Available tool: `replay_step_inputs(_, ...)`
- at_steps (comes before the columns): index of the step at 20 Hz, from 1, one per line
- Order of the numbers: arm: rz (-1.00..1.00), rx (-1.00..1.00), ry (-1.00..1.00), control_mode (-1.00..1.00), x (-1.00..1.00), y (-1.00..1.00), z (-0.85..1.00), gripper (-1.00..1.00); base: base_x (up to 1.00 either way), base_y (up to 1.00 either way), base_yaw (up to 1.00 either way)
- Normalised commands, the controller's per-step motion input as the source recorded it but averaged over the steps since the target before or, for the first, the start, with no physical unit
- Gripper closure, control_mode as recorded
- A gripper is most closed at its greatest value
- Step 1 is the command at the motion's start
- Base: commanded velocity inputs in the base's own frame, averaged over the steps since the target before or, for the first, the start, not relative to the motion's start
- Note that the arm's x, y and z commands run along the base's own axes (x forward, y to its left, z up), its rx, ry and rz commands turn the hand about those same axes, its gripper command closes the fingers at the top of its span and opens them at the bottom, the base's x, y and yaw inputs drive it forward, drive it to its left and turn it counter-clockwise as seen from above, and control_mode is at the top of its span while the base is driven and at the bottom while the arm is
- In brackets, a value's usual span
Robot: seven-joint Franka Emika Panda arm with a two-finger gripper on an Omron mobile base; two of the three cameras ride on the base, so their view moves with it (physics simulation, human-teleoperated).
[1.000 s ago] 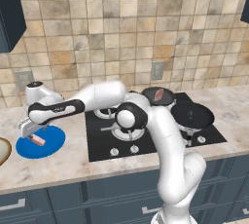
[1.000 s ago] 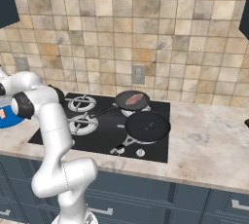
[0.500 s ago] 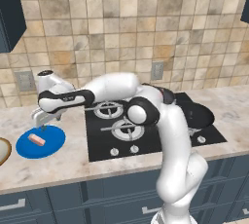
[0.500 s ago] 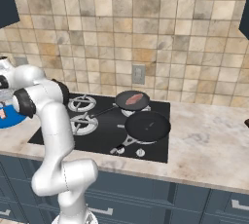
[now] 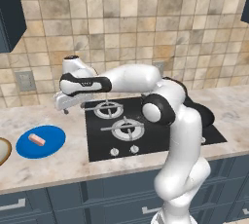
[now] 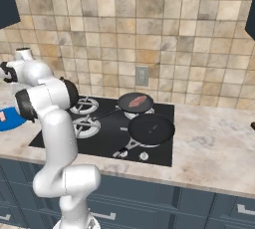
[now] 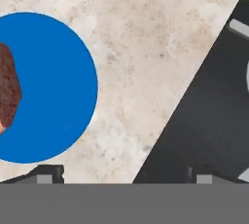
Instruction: Place one of the steaks on the plate and the other in the bowl. Then place the bowl in the fridge.
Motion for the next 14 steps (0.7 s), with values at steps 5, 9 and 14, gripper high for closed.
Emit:
replay_step_inputs(5,-0.41,0.00,0.00,-1.00,0.38,-1.00,0.20,-1.00,0.00,0.00,0.00)
replay_step_inputs(9,-0.44,0.01,0.06,-1.00,0.18,-1.00,0.17,-1.00,0.00,0.00,0.00)
replay_step_inputs(14,-0.32,0.02,0.11,-1.00,0.30,-1.00,0.25,-1.00,0.00,0.00,0.00)
